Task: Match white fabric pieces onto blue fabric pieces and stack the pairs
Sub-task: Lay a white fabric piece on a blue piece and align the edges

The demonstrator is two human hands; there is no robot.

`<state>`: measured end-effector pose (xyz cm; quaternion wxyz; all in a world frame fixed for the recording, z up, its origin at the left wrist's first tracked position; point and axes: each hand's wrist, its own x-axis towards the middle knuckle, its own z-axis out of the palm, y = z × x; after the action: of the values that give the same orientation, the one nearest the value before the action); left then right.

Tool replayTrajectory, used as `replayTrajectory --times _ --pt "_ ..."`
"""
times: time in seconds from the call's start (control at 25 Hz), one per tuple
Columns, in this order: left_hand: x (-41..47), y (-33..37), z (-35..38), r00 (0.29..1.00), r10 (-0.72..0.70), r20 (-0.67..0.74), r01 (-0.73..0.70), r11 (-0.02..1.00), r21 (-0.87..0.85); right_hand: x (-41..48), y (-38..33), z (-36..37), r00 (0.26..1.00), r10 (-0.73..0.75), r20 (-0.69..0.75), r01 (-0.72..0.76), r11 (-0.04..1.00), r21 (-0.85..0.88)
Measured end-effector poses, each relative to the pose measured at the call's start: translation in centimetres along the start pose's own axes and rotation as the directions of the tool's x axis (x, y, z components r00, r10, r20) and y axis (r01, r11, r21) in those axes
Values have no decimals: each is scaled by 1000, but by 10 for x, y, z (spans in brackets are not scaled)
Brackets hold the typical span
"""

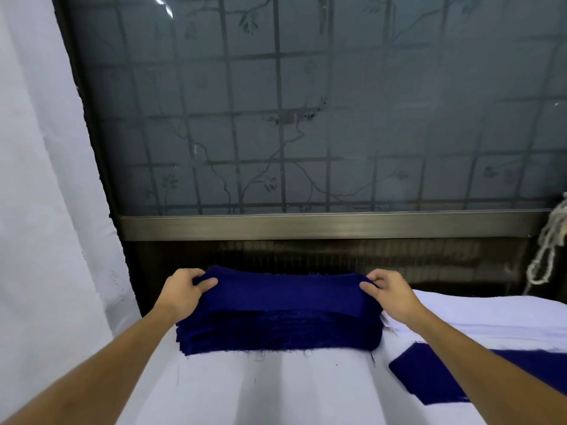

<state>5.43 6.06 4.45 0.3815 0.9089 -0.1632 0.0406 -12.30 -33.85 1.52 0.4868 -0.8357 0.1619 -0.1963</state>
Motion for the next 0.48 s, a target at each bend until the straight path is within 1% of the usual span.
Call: replayTrajectory --times 0.04,0.12,0.24,0.36,0.48 --pt "-7 4 2 1000 -9 -21 9 999 -31 -10 -1 -7 1000 12 -23 -11 999 48" --pt "-26 13 7 999 -30 -30 28 996 -80 -34 -1 -20 997 36 -66 -30 996 89" --pt "-62 22 23 999 -30 12 31 993 -111 -70 9 -43 994 53 -97 -43 994 102" --pt "-102 27 46 1000 -22 3 22 991 -134 -106 24 -66 992 79 -99 -79 997 12" --pt "-129 26 65 998 -37 51 42 993 -107 -133 41 -82 988 110 -105 -117 991 -63"
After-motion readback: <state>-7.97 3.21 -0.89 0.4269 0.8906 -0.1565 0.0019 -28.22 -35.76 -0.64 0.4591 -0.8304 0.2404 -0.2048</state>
